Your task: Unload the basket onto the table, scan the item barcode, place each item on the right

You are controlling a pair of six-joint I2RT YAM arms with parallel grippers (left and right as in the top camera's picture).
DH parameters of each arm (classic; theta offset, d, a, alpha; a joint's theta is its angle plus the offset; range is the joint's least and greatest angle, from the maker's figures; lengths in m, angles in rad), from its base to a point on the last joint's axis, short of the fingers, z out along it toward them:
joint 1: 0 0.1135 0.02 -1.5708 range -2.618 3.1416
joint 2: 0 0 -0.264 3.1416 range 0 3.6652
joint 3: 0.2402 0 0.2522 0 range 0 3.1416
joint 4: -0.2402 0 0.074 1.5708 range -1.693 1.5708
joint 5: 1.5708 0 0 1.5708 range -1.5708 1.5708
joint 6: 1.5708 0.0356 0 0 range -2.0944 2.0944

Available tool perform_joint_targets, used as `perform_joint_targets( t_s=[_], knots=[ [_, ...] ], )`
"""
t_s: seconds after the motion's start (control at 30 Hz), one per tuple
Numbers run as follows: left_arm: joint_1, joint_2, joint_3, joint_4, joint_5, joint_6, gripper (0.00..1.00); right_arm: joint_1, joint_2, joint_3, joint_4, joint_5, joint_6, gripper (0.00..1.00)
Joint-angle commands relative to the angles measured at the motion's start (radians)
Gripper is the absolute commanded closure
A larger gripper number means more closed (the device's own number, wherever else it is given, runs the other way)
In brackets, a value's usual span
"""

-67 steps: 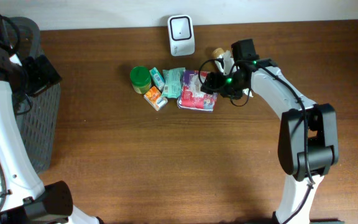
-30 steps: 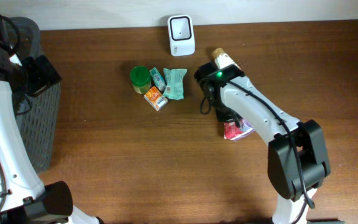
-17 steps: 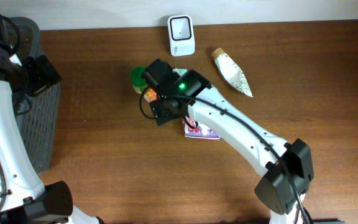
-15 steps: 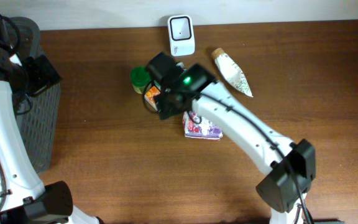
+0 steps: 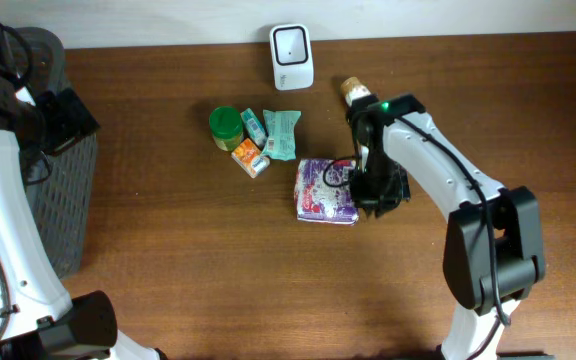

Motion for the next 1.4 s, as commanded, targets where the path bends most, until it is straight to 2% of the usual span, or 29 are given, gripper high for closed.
perform_joint_targets(
  t_s=[0.0,0.13,0.27,0.37,0.43,0.5,0.57,0.67,0.7,0.73,0.77,0.83,0.9,0.97,1.03,1.1,1.27,1.33,1.37],
  knots=[
    [0.004,-0.022,-0.001,-0.002,-0.008,-0.014,0.01,0.030,-0.003,-0.077,0.053,-0.026,-0.003,0.96],
    [0.004,-0.022,-0.001,-0.002,-0.008,-0.014,0.01,0.048,-0.003,-0.137,0.179,-0.148,0.001,0.96],
    [0.004,-0.022,-0.001,-0.002,-0.008,-0.014,0.01,0.050,-0.003,-0.137,0.243,-0.138,0.026,0.96],
    [0.004,-0.022,-0.001,-0.002,-0.008,-0.014,0.01,0.048,-0.003,-0.137,0.309,0.043,0.106,0.96],
    [0.004,-0.022,-0.001,-0.002,-0.008,-0.014,0.01,0.034,-0.003,-0.104,0.322,0.171,0.106,0.96],
    [0.004,-0.022,-0.001,-0.002,-0.008,-0.014,0.01,0.016,-0.004,-0.058,0.322,0.183,0.106,0.96],
    [0.004,-0.022,-0.001,-0.002,-0.008,-0.014,0.01,-0.015,-0.004,0.072,0.291,0.177,0.106,0.94],
    [0.004,-0.022,-0.001,-0.002,-0.008,-0.014,0.01,-0.023,-0.004,0.218,0.199,0.017,0.105,0.67],
    [0.004,-0.022,-0.001,-0.002,-0.008,-0.014,0.01,-0.020,-0.004,0.235,0.173,-0.059,0.105,0.39],
    [0.004,-0.022,-0.001,-0.002,-0.008,-0.014,0.01,-0.013,-0.003,0.234,0.149,-0.094,0.105,0.15],
    [0.004,-0.022,-0.001,-0.002,-0.008,-0.014,0.01,0.001,-0.002,0.218,0.127,-0.096,0.105,0.01],
    [0.004,-0.022,-0.001,-0.002,-0.008,-0.014,0.01,0.027,-0.002,0.164,0.123,-0.097,0.108,0.01],
    [0.004,-0.022,-0.001,-0.002,-0.008,-0.014,0.01,0.045,-0.002,0.095,0.136,-0.096,0.175,0.01],
    [0.004,-0.022,-0.001,-0.002,-0.008,-0.014,0.01,0.053,-0.002,-0.023,0.228,-0.098,0.295,0.01],
    [0.004,-0.022,-0.001,-0.002,-0.008,-0.014,0.01,0.053,-0.002,-0.088,0.313,-0.121,0.346,0.00],
    [0.004,-0.022,-0.001,-0.002,-0.008,-0.014,0.01,0.052,-0.002,-0.139,0.431,-0.175,0.348,0.12],
    [0.004,-0.022,-0.001,-0.002,-0.008,-0.014,0.01,0.052,-0.002,-0.140,0.511,-0.174,0.303,0.31],
    [0.004,-0.022,-0.001,-0.002,-0.008,-0.014,0.01,0.052,-0.002,-0.140,0.517,-0.175,0.248,0.50],
    [0.004,-0.022,-0.001,-0.002,-0.008,-0.014,0.01,0.052,-0.002,-0.140,0.513,-0.175,0.208,0.67]
  ],
)
